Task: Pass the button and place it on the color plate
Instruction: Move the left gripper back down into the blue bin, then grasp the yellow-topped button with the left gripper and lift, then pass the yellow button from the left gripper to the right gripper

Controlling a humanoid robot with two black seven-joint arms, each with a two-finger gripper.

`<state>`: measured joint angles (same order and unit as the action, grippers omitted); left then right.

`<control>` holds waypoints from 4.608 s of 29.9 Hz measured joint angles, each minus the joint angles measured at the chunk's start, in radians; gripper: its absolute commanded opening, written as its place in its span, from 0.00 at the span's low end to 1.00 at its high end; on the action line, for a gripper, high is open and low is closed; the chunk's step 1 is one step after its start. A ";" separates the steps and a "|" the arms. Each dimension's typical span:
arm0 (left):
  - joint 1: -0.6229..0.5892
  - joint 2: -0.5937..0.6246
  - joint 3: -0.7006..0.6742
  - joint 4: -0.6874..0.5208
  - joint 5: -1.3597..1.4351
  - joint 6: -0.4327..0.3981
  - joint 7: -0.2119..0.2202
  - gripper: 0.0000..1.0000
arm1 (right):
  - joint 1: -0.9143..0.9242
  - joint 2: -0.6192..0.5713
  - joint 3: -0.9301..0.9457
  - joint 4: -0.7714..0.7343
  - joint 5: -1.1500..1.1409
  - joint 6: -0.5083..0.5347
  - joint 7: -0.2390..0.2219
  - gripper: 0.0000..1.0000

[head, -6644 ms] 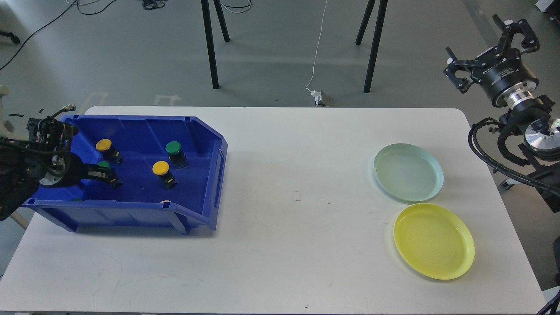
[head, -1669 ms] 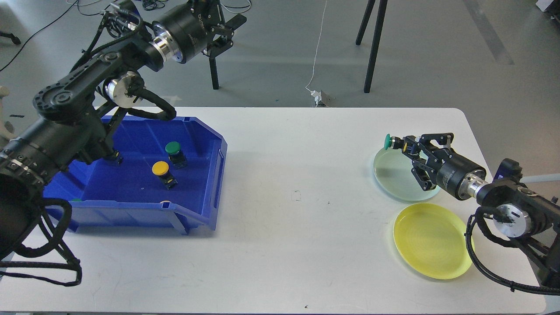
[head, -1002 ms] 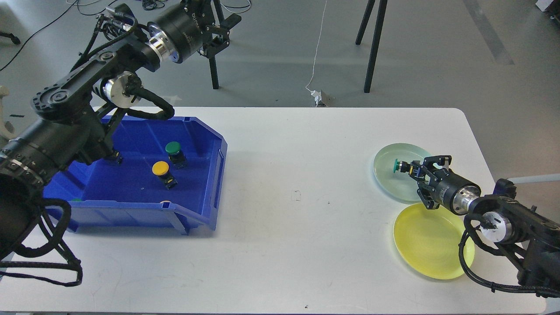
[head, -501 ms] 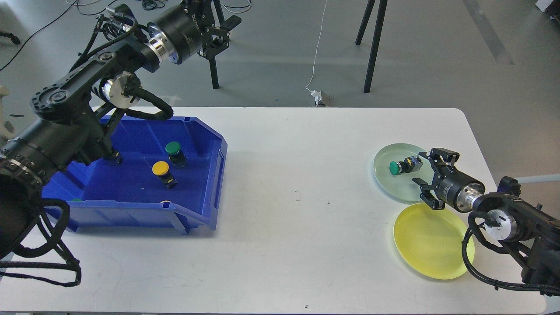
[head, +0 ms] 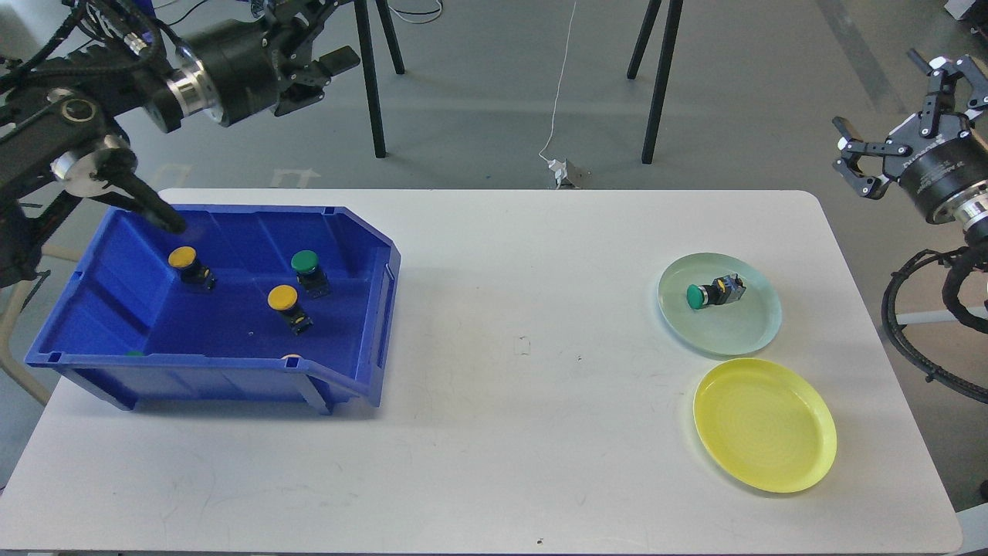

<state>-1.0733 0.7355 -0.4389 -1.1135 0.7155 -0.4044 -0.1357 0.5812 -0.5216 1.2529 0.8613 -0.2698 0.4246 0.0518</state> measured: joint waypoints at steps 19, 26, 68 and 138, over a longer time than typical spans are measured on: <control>0.070 0.108 0.222 -0.092 0.995 0.002 -0.005 0.86 | 0.018 0.092 0.028 -0.001 0.051 0.002 0.008 0.99; 0.094 0.060 0.330 -0.027 0.999 0.004 -0.005 0.79 | 0.019 0.094 0.027 -0.001 0.051 -0.001 0.008 0.99; 0.192 -0.120 0.356 0.266 0.990 0.056 -0.006 0.58 | 0.025 0.132 0.025 -0.005 0.050 -0.006 0.008 0.99; 0.149 -0.512 -0.032 -0.011 0.705 0.303 0.008 0.35 | -0.201 0.202 -0.213 0.462 0.027 -0.161 -0.009 0.92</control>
<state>-0.9240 0.2232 -0.4711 -1.1248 1.4201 -0.1019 -0.1277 0.3799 -0.3191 1.0395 1.3232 -0.2429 0.2632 0.0430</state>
